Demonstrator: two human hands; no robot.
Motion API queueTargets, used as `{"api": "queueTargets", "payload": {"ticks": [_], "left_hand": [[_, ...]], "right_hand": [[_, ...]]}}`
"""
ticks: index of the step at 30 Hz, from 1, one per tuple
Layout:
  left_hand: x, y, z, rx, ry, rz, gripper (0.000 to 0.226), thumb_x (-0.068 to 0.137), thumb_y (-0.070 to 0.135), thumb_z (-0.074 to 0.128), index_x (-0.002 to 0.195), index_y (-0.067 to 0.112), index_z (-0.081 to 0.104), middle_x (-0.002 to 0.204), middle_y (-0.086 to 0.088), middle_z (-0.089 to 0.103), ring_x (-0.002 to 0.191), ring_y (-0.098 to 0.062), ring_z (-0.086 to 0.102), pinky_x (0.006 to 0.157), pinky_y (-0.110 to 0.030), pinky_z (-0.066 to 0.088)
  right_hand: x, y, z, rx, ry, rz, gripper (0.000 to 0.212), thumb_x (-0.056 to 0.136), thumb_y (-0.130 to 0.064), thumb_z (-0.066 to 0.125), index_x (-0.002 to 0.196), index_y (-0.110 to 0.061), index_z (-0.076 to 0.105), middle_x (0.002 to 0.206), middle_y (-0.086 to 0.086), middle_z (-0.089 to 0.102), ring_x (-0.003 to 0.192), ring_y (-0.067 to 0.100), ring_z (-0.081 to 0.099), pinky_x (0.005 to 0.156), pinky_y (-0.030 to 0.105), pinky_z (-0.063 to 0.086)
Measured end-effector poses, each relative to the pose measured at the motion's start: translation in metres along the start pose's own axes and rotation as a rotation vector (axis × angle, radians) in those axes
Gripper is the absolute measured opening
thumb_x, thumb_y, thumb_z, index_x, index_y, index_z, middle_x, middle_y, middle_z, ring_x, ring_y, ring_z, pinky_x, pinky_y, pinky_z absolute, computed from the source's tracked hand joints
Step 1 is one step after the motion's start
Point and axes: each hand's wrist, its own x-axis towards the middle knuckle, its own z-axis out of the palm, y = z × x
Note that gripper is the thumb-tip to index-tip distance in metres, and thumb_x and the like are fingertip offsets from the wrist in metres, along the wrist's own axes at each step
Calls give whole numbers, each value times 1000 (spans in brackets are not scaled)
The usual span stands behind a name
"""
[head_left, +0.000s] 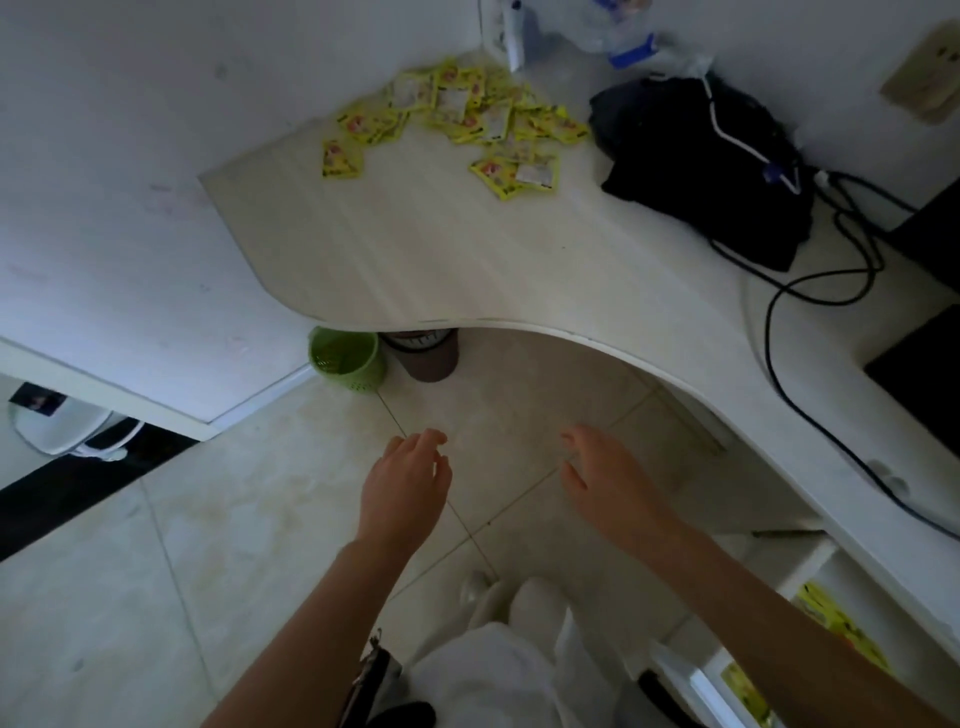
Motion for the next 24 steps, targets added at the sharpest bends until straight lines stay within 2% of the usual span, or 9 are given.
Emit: {"api": "queueTargets", "payload": {"ticks": [7,10,14,17,24], "left_hand": [[74,-24,-22,-23,36,-24,27,94,26,51,119,20,59,104,5,67,103,-15,57,82,-31,51],[110,-30,-28,-19,44,-42,27,94,25,52,119,20,59,105,4,67,103,-15,57,83,-31,52],[163,-34,-35,-30,58,-69,26,93,23,52,118,20,59,106,2,67,104,-17,58,83,-33,53],[198,-31,-41,-42,60,-100,27,94,22,52,120,20,59,107,2,67,102,-16,58,82,-33,53],[277,-37,-50,-40,24,-145,28,94,21,51,121,20,58,109,2,67,102,-17,57,84,-37,53]], "right_hand": [[81,-31,-8,-25,-12,-25,40,93,-25,49,131,-12,47,126,11,57,115,28,53,96,37,45],[123,-39,-17,-37,-17,-40,46,88,-30,44,130,-10,49,123,14,58,114,32,54,96,40,45],[180,-47,-38,-88,-26,-104,40,94,-23,46,133,-16,44,125,6,55,115,25,51,95,38,44],[222,-51,-56,-127,-40,-144,39,97,-27,43,136,-21,40,128,1,53,116,19,50,94,35,47],[314,-61,-88,-156,-82,-190,38,97,-29,42,134,-19,41,127,2,53,113,20,50,89,35,47]]}}
